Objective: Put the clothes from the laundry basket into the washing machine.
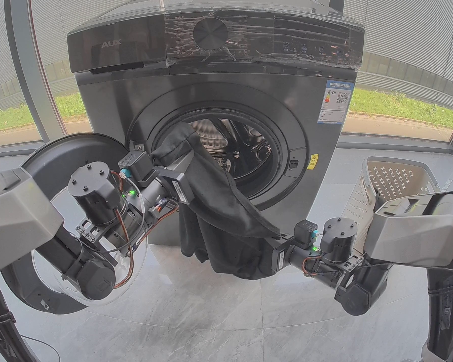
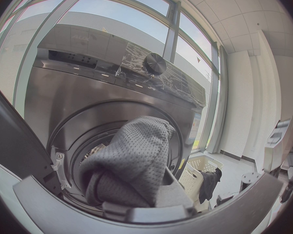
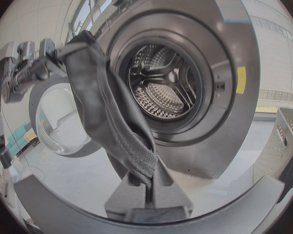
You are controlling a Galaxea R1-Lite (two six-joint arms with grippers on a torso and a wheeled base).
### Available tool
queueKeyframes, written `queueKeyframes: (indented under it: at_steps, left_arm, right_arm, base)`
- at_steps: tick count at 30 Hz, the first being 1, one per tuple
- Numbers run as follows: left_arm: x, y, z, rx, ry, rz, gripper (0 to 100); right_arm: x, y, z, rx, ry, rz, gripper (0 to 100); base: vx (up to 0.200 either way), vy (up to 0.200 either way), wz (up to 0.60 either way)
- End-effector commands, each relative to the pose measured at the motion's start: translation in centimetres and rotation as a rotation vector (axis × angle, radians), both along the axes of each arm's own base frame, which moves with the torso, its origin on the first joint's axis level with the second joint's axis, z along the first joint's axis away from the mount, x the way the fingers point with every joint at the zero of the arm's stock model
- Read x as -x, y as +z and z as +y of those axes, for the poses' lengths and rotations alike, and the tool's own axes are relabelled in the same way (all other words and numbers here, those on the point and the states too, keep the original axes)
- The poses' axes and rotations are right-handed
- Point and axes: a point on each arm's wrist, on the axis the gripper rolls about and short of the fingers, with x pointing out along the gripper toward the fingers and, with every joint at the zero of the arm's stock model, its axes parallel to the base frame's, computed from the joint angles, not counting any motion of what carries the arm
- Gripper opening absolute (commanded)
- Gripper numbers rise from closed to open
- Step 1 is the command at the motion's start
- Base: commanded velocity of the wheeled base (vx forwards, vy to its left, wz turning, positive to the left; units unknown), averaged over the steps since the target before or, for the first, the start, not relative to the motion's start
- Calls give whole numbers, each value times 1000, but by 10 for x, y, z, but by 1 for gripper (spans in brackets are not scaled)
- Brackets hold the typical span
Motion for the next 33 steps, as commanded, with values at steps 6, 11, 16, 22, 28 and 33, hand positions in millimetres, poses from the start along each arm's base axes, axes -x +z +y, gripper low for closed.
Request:
queueKeyframes:
  at_steps: [6, 11, 16, 22, 28, 33]
  left_arm:
    - [3, 7, -8, 21, -24, -23, 0]
    - [2, 8, -10, 26, -21, -27, 0]
    - [1, 8, -10, 27, -15, -26, 0]
    - [1, 8, -10, 28, -8, -26, 0]
    - [2, 9, -11, 29, -9, -27, 0]
    - [2, 9, -10, 30, -11, -27, 0]
  right_arm:
    - [-12, -53, 12, 38, 15, 61, 100]
    - [-13, -61, 14, 43, 32, 71, 100]
    - [-11, -70, 16, 42, 97, 95, 100]
    - [-16, -72, 32, 10, 186, 69, 100]
    - [-28, -76, 43, -10, 196, 43, 100]
    - [-42, -86, 53, -10, 181, 25, 100]
  base:
    - [0, 0, 0]
    - [0, 0, 0]
    - [0, 0, 0]
    - [0, 0, 0]
    - [0, 0, 0]
    - [0, 0, 0]
